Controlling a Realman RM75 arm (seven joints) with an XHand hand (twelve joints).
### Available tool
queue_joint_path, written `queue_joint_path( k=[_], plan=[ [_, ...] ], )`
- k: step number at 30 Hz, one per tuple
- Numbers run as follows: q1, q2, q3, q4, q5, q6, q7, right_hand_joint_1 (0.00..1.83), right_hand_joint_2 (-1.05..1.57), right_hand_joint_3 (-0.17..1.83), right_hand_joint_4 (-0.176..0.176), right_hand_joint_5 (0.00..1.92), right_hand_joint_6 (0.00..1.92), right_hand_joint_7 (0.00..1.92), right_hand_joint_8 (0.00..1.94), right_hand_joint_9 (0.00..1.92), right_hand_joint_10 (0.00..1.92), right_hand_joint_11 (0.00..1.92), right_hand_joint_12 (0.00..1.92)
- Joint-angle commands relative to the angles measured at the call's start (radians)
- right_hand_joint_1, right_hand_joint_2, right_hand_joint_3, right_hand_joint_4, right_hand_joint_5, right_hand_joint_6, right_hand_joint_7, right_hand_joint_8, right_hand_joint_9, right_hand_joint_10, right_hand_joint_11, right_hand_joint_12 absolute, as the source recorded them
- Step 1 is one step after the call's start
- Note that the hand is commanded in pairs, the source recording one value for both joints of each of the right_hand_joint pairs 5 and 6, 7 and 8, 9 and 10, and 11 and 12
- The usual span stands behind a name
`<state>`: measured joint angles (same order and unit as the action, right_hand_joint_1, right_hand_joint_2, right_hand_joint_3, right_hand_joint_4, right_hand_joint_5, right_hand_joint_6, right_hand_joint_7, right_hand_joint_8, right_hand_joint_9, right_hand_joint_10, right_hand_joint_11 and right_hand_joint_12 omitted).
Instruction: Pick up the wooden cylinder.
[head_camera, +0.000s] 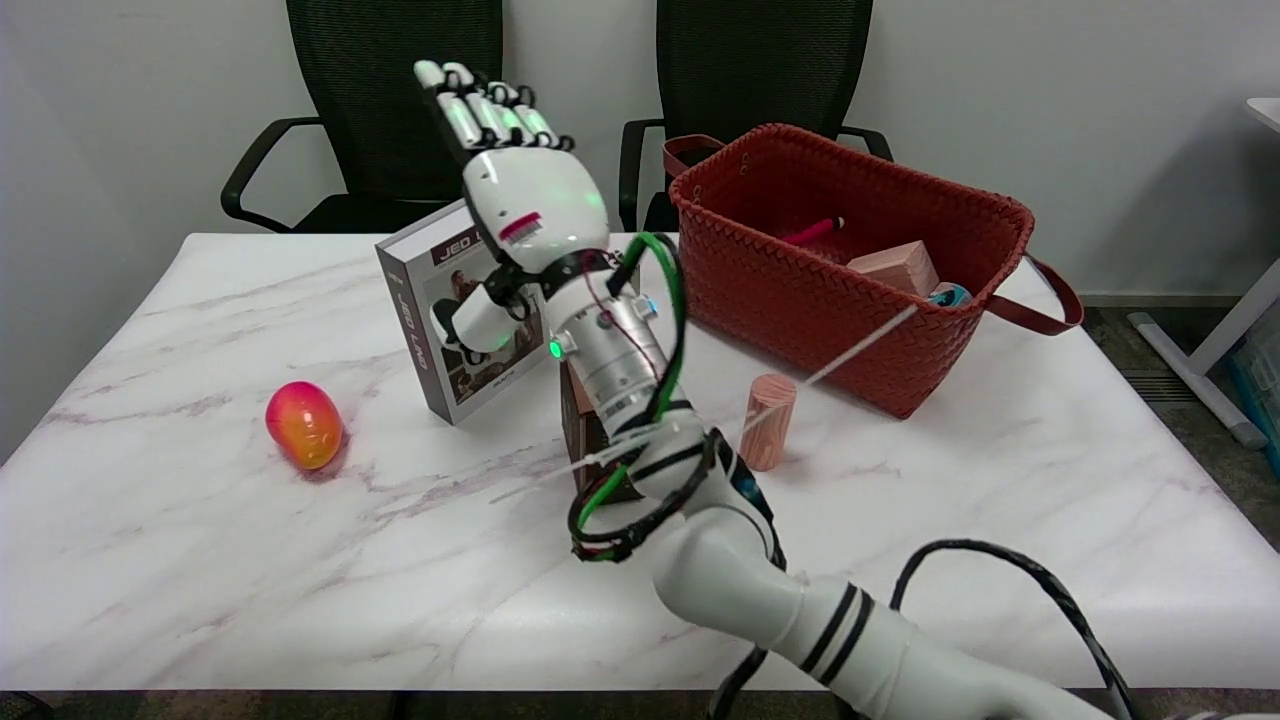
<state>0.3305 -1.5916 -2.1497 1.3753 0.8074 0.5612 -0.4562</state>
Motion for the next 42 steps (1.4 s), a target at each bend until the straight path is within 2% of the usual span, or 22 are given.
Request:
queue_joint_path(
  k=[1, 12, 15, 18, 26, 30, 32, 35, 38, 42],
  plan=[
    [-0.212, 0.018, -0.088, 0.222, 0.206, 0.354, -0.17, 1.23, -0.1, 1.12, 0.0, 0.07, 0.07, 0.08, 0.08, 0.21, 0.21, 0.13, 0.13],
    [-0.275, 0.141, -0.167, 0.32, 0.206, 0.642, -0.159, 1.19, -0.01, 0.83, 0.0, 0.03, 0.03, 0.21, 0.21, 0.29, 0.29, 0.17, 0.17],
    [-0.301, 0.172, -0.182, 0.349, 0.213, 0.709, -0.156, 1.2, 0.03, 0.69, 0.0, 0.01, 0.01, 0.22, 0.22, 0.31, 0.31, 0.19, 0.19],
    [-0.326, 0.203, -0.19, 0.37, 0.242, 0.767, -0.106, 1.23, 0.07, 0.6, 0.0, 0.0, 0.0, 0.25, 0.25, 0.33, 0.33, 0.21, 0.21],
    [-0.35, 0.314, -0.228, 0.347, 0.279, 0.924, 0.152, 1.23, 0.12, 0.62, 0.0, 0.0, 0.0, 0.23, 0.23, 0.3, 0.3, 0.19, 0.19],
    [-0.351, 0.352, -0.267, 0.337, 0.313, 1.007, 0.165, 1.18, 0.14, 0.76, 0.0, 0.0, 0.0, 0.22, 0.22, 0.29, 0.29, 0.18, 0.18],
    [-0.353, 0.361, -0.283, 0.326, 0.331, 1.049, 0.171, 1.11, 0.07, 0.88, 0.0, 0.0, 0.0, 0.18, 0.18, 0.28, 0.28, 0.08, 0.08],
    [-0.363, 0.362, -0.292, 0.306, 0.346, 1.101, 0.192, 1.08, 0.04, 0.87, 0.0, 0.01, 0.01, 0.17, 0.17, 0.25, 0.25, 0.01, 0.01],
    [-0.374, 0.362, -0.295, 0.284, 0.364, 1.135, 0.271, 1.06, 0.03, 0.75, 0.0, 0.0, 0.0, 0.13, 0.13, 0.13, 0.13, 0.0, 0.0],
    [-0.379, 0.368, -0.295, 0.254, 0.41, 1.149, 0.384, 1.05, 0.04, 0.65, 0.0, 0.0, 0.0, 0.06, 0.06, 0.07, 0.07, 0.0, 0.0]
  ],
)
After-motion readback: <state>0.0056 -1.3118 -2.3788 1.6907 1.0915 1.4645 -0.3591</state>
